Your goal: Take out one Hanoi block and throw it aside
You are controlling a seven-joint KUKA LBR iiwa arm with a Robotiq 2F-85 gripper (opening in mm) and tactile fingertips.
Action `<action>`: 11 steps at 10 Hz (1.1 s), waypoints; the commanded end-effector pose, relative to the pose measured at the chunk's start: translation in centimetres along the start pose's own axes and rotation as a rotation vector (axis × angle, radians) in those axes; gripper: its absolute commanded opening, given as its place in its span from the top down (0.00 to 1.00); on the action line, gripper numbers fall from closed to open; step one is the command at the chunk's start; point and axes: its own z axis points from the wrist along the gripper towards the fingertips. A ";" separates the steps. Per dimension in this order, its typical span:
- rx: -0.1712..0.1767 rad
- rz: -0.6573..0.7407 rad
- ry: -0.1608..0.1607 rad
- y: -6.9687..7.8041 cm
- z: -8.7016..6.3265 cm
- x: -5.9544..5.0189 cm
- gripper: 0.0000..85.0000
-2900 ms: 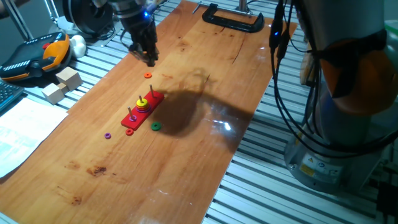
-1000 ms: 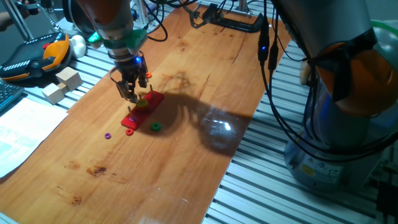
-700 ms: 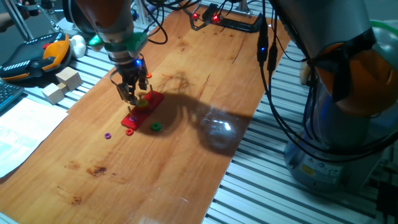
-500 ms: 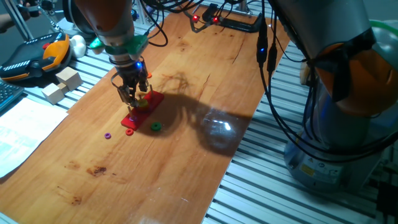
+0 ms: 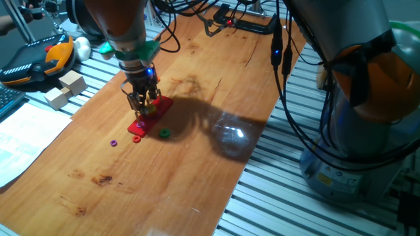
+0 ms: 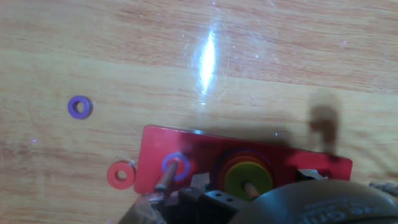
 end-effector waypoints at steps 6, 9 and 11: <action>-0.003 0.001 -0.009 0.2 0.7 0.3 0.21; -0.005 -0.003 -0.008 0.1 0.7 0.2 0.27; -0.005 -0.009 -0.005 0.1 0.7 0.2 0.31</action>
